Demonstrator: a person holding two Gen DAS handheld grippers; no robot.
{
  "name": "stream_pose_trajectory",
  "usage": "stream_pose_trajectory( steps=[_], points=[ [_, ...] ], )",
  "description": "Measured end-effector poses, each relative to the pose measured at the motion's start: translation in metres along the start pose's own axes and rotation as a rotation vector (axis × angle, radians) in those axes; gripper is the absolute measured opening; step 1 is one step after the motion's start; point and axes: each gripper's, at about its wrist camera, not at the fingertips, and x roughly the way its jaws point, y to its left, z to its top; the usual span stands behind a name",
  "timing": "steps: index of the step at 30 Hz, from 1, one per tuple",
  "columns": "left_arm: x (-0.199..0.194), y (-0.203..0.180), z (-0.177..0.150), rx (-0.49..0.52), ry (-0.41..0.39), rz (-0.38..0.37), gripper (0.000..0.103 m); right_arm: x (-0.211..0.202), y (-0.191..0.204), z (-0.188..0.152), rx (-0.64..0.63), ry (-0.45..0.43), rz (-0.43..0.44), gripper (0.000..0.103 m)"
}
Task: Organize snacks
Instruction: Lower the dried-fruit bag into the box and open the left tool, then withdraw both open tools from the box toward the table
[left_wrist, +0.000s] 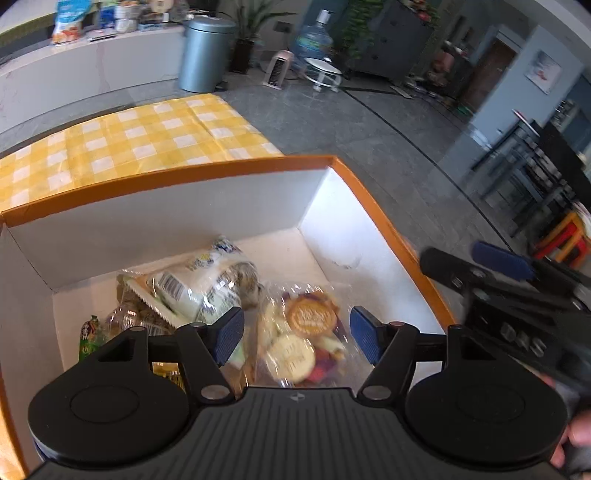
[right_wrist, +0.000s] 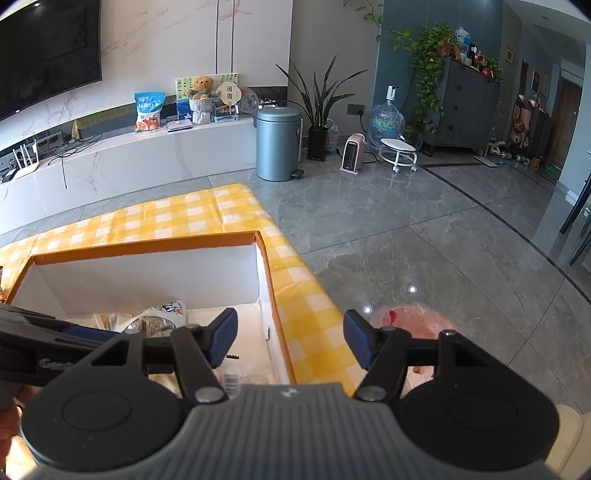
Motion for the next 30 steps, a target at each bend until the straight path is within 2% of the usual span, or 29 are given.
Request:
stream_pose_trajectory(
  steps=[2, 4, 5, 7, 8, 11, 15, 23, 26, 30],
  points=[
    [-0.006, -0.005, -0.006, 0.061, 0.026, -0.006, 0.073, 0.000, 0.002, -0.001, -0.007, -0.001, 0.006, 0.064],
    [-0.006, -0.011, -0.013, 0.124, 0.061, 0.021, 0.055, 0.000, 0.002, -0.004, -0.008, -0.004, 0.017, 0.064],
    [-0.004, -0.014, -0.017, 0.146, 0.081, 0.035, 0.053, 0.000, 0.003, -0.004, -0.006, -0.007, 0.022, 0.064],
    [0.004, -0.016, -0.021, 0.165, 0.115, 0.045, 0.044, -0.001, 0.004, -0.005, -0.002, -0.013, 0.026, 0.064],
    [0.008, -0.015, -0.022, 0.160, 0.126, 0.050, 0.042, -0.001, 0.004, -0.006, 0.000, -0.015, 0.029, 0.064],
    [0.019, -0.011, -0.021, 0.127, 0.127, 0.051, 0.041, -0.002, 0.004, -0.007, 0.000, -0.018, 0.040, 0.064],
    [0.019, -0.010, -0.012, 0.099, 0.086, 0.076, 0.041, -0.002, 0.003, -0.009, -0.003, -0.022, 0.037, 0.064],
    [0.002, -0.012, -0.018, 0.112, 0.045, 0.090, 0.041, -0.002, 0.008, -0.009, -0.013, -0.006, 0.055, 0.064],
    [-0.020, -0.014, -0.023, 0.121, -0.007, 0.085, 0.047, -0.008, 0.011, -0.007, -0.016, -0.017, 0.062, 0.064],
    [-0.061, -0.014, -0.037, 0.128, -0.122, 0.125, 0.058, -0.017, 0.023, -0.010, -0.020, -0.030, 0.087, 0.064]
  ],
)
